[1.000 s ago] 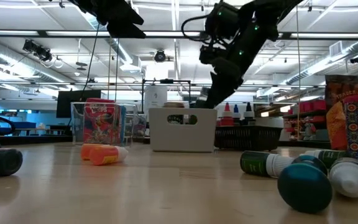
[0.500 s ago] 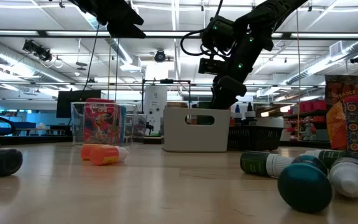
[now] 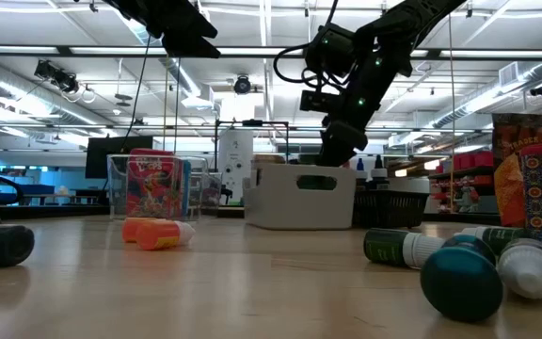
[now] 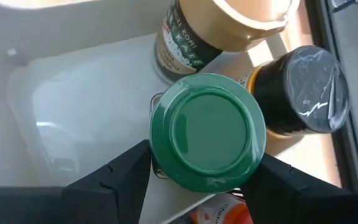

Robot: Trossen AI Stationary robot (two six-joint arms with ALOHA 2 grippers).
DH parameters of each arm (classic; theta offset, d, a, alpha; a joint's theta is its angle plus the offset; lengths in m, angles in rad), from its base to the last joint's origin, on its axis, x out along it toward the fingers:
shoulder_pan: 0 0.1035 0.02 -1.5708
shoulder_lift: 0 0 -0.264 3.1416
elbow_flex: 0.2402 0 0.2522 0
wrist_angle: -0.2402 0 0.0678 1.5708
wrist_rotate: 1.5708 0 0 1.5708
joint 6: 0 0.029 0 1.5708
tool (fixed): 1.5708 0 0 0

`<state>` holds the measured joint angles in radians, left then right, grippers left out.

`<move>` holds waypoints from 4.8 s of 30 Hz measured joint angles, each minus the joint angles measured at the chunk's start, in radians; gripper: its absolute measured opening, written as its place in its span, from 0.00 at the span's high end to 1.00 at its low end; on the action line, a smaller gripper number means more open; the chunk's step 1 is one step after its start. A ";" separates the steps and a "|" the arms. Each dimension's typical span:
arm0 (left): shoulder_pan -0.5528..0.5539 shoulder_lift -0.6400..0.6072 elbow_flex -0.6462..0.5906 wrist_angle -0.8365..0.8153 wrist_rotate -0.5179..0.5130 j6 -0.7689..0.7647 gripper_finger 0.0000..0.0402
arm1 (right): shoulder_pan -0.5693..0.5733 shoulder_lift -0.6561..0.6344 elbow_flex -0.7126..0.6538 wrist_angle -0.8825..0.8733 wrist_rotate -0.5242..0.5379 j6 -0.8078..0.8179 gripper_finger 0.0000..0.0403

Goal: Pick & Place Kitchen Items
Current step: Put the green seasoning bottle into the gray bin, then put the red seasoning can into the gray bin

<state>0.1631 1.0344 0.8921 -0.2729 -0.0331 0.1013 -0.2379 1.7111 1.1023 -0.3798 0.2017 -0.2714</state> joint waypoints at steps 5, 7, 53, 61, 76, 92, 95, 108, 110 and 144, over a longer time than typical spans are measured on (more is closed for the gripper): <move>0.000 0.000 0.000 -0.001 0.000 0.000 0.12 | 0.001 0.000 0.000 0.001 0.027 -0.003 0.43; 0.000 0.000 0.000 -0.002 0.000 0.000 0.12 | 0.000 0.000 0.000 0.001 0.026 -0.003 0.43; 0.000 0.000 0.000 -0.034 0.001 -0.050 0.12 | 0.224 -0.134 -0.002 -0.090 0.053 0.194 0.55; 0.000 0.000 0.000 -0.032 0.001 -0.050 0.12 | 0.300 -0.158 -0.002 -0.147 -0.210 0.299 0.51; 0.000 0.000 0.000 -0.019 0.001 -0.108 0.12 | 0.459 -0.160 -0.001 -0.250 -0.395 0.676 0.50; 0.000 0.000 0.000 -0.026 0.001 -0.111 0.12 | 0.590 -0.160 -0.001 -0.309 -0.604 1.150 0.48; 0.000 0.000 0.000 -0.026 0.001 -0.109 0.12 | 0.600 -0.160 -0.001 -0.358 -0.627 1.265 0.48; 0.000 0.000 0.000 -0.025 0.001 -0.109 0.12 | 0.600 -0.160 -0.001 -0.698 -0.583 1.362 0.48; 0.000 0.000 0.000 -0.025 0.000 -0.109 0.12 | 0.600 -0.160 -0.001 -0.732 -0.514 1.365 0.48; 0.000 0.000 0.000 -0.024 0.001 -0.103 0.12 | 0.613 -0.161 -0.036 -0.610 -0.423 1.332 0.47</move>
<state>0.1631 1.0344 0.8921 -0.2970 -0.0326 -0.0013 0.3756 1.5501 1.0664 -0.9902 -0.2217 1.0603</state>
